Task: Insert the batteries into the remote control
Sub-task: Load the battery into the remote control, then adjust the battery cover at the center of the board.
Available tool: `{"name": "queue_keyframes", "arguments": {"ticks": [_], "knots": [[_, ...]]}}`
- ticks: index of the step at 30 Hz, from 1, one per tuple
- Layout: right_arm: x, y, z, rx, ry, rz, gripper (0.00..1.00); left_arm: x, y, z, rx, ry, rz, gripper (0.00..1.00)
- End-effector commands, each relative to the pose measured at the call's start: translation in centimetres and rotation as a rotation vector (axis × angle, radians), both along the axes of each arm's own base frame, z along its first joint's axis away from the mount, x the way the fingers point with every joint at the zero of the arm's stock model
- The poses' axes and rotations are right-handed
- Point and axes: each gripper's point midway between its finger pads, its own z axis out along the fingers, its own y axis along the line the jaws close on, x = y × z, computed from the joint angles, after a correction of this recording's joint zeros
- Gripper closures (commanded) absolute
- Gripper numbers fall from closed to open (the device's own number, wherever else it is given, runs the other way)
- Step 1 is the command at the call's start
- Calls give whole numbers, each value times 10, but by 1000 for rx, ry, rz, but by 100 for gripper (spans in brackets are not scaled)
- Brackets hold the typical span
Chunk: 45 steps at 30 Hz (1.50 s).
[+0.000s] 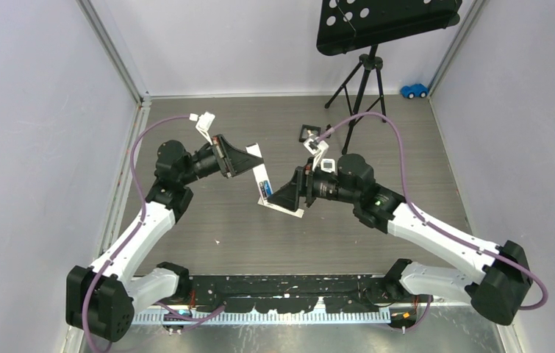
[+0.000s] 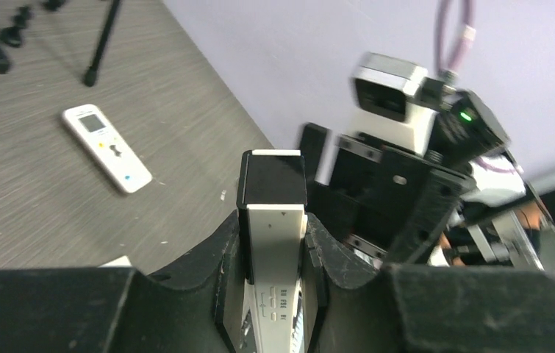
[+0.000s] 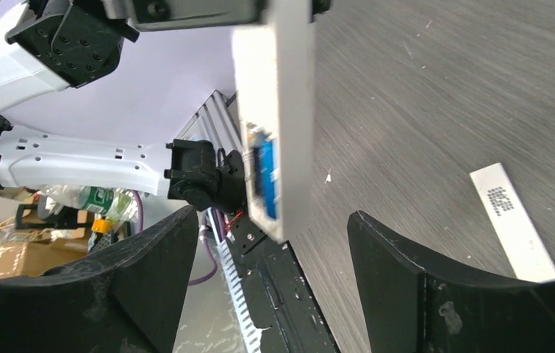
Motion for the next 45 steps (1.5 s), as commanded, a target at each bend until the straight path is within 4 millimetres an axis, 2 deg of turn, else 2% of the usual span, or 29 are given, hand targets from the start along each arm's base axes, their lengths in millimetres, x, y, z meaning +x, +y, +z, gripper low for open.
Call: {"name": "queue_keyframes", "arguments": {"ticks": [1,3,7,9,12,16,20,26,32,35,39,42,45], "knots": [[7,-19,10,-12,-84,-92,21,29,18,-19,47,64,232,100],[18,-27,-4,-77,-81,-155,21,41,31,-36,81,125,351,100],[38,-46,-63,-329,-23,-258,21,57,64,-77,138,268,596,100],[49,-55,-93,-462,0,-300,21,60,80,-97,149,341,702,100],[60,-57,-133,-625,51,-296,24,60,96,-117,151,389,799,100],[66,-44,-169,-744,40,-216,27,58,112,-132,166,398,887,100],[82,-42,-198,-900,-16,-192,27,57,121,-139,192,404,923,100],[92,-38,-228,-1056,-10,-115,29,55,117,-149,206,401,893,100],[89,-45,-242,-1076,79,-137,45,55,91,-140,150,341,746,100],[91,-63,-247,-1098,150,-241,52,57,80,-145,147,348,690,100],[87,-97,-254,-1145,254,-375,59,60,65,-155,124,391,624,100],[81,-124,-256,-1207,305,-479,60,60,49,-165,109,423,584,100],[75,-137,-251,-1216,330,-544,60,60,35,-175,87,465,566,100]]}}
